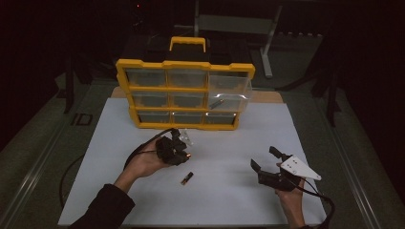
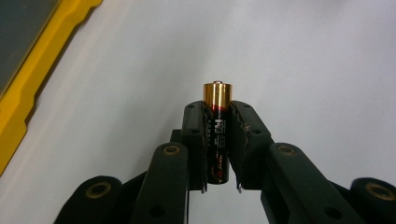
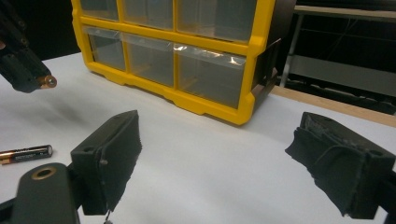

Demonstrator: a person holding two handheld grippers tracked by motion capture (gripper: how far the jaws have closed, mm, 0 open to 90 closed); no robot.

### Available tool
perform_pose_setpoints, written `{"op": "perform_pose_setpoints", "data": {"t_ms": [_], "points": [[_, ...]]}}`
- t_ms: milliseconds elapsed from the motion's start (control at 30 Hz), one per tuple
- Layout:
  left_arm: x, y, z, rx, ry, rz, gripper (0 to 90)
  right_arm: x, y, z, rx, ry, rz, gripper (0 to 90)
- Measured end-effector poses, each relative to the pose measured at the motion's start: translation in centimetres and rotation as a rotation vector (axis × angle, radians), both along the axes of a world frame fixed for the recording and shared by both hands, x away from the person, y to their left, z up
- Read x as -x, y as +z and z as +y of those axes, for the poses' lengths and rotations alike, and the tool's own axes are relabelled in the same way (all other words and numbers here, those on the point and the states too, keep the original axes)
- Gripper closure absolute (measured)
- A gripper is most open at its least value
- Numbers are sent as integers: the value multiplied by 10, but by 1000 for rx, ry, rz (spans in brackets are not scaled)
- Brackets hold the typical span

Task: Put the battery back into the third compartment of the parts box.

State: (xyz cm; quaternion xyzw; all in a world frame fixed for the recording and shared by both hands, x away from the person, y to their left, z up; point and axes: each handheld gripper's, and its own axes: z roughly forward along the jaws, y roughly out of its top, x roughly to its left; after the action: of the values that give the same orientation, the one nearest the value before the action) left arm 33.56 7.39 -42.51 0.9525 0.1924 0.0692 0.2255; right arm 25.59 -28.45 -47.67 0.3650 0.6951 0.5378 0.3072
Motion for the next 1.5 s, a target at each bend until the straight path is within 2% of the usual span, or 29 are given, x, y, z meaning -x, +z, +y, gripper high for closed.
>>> {"op": "perform_pose_setpoints", "data": {"t_ms": [467, 867, 1067, 1367, 1500], "points": [[-1, 13, 4, 53, 15, -20, 780, 0, 0, 0, 0, 0, -1, 140], [-4, 30, 9, 128, 27, -50, 780, 0, 0, 0, 1, 1, -2, 140], [-4, 33, 9, 141, 28, -52, 780, 0, 0, 0, 1, 2, -2, 140], [-6, 42, 11, 190, 34, -69, 780, 0, 0, 0, 0, 2, 0, 140], [-6, 44, 12, 199, 33, -75, 780, 0, 0, 0, 1, 2, 0, 140]]}}
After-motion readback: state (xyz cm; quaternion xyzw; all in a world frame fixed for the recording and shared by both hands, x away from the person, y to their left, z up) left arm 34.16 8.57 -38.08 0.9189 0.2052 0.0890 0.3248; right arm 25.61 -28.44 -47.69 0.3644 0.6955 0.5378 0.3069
